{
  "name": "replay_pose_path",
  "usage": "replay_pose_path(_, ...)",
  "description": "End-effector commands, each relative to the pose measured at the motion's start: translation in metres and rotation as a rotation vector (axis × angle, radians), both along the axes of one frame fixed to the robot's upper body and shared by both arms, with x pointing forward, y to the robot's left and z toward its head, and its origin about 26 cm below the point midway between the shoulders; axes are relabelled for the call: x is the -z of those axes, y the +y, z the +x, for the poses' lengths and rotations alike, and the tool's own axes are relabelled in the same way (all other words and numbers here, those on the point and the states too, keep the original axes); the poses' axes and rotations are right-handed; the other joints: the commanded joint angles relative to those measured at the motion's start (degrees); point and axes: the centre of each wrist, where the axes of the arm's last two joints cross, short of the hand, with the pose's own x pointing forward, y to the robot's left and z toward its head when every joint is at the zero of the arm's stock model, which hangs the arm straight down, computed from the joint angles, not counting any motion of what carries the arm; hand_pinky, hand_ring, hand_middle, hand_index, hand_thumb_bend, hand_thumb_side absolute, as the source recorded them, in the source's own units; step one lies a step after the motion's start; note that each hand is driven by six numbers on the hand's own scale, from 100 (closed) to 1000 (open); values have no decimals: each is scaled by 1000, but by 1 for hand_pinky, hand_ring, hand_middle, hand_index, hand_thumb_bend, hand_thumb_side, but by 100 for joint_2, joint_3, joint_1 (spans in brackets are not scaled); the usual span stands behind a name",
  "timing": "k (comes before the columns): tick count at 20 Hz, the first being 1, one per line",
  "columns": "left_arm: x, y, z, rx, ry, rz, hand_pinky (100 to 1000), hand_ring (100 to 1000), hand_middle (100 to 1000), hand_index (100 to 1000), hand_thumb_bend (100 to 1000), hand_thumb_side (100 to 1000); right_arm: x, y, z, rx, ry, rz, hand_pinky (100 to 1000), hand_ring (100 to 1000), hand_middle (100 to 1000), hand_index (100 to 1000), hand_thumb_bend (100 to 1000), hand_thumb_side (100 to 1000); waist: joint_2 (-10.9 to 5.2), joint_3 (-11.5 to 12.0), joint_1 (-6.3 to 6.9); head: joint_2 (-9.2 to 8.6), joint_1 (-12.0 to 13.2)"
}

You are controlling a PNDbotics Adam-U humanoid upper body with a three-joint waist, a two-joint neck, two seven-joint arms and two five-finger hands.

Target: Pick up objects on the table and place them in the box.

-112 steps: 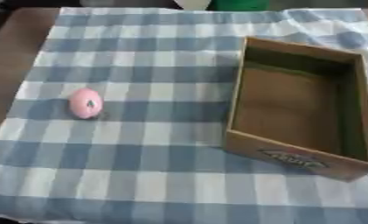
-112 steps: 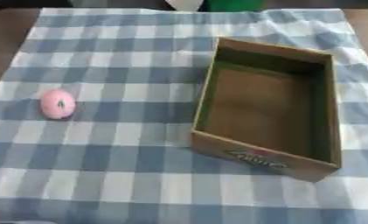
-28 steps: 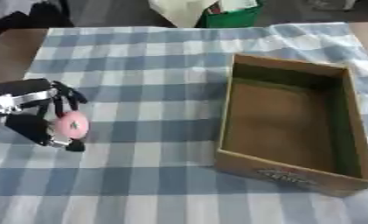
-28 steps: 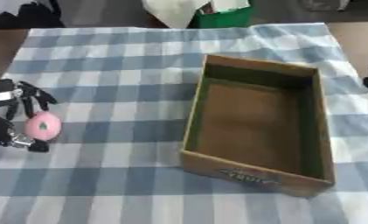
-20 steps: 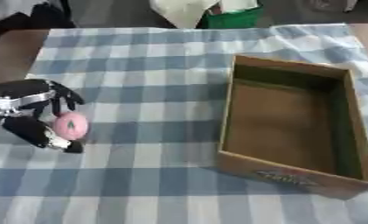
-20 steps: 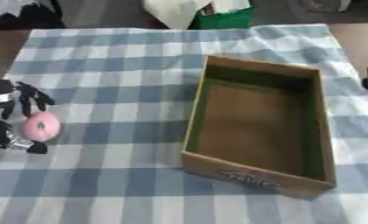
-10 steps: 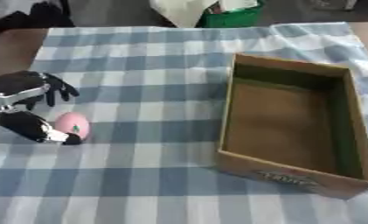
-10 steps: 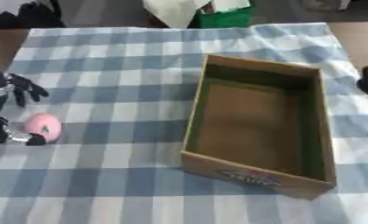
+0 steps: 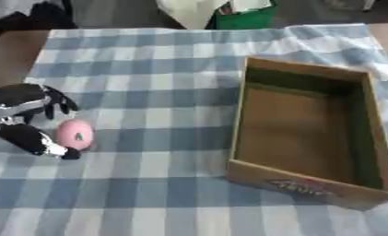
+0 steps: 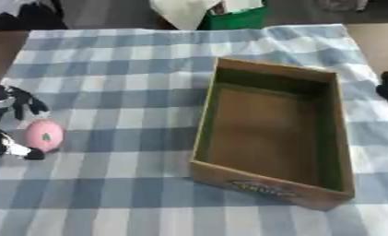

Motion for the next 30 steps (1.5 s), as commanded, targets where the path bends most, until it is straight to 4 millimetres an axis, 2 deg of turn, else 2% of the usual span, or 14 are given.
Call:
replay_pose_path(1,-9,4,1,-7,-8,18,394,625,699,841,718,621,-7,1,-1,-1,-24,-12,896,896,691,940,100,1000,-84,-1,6,-60,18)
replay_pose_path(9,-4,6,5,-24,-9,15,387,622,689,828,683,629,-6,1,-1,0,-23,-8,896,896,690,940,100,1000,-90,-7,6,-80,41)
replay_pose_path(13,-1,7,6,-26,-9,41,385,623,688,828,626,632,-6,1,-1,0,-21,-7,897,896,689,941,100,1000,-94,-3,9,-99,59)
replay_pose_path(16,0,7,7,-25,-14,55,383,622,686,822,524,627,-6,1,-1,-1,-21,-6,897,896,689,941,100,1000,-93,-4,6,-103,65)
replay_pose_path(18,1,7,7,-22,-13,55,374,612,677,802,287,587,-6,1,-1,-1,-21,-5,897,897,689,941,100,1000,-92,-4,5,-97,69)
replay_pose_path(19,1,7,7,-21,-11,52,371,609,674,795,222,572,-6,1,-1,-1,-20,-4,897,897,689,941,100,1000,-93,-3,4,-95,66)
replay_pose_path(20,1,7,7,-21,-10,46,365,605,670,781,103,543,-6,1,-1,0,-19,-4,898,897,689,941,100,1000,-93,-2,4,-93,62)
replay_pose_path(25,-3,5,6,-23,-49,-3,329,574,641,671,100,502,-6,1,-1,1,-17,-3,898,897,688,942,100,1000,-95,2,1,-74,44)
replay_pose_path(30,-16,-1,2,-18,-184,-46,300,548,613,567,100,480,-5,0,-1,5,-19,-1,898,897,688,942,100,1000,-96,7,-5,-33,-18)
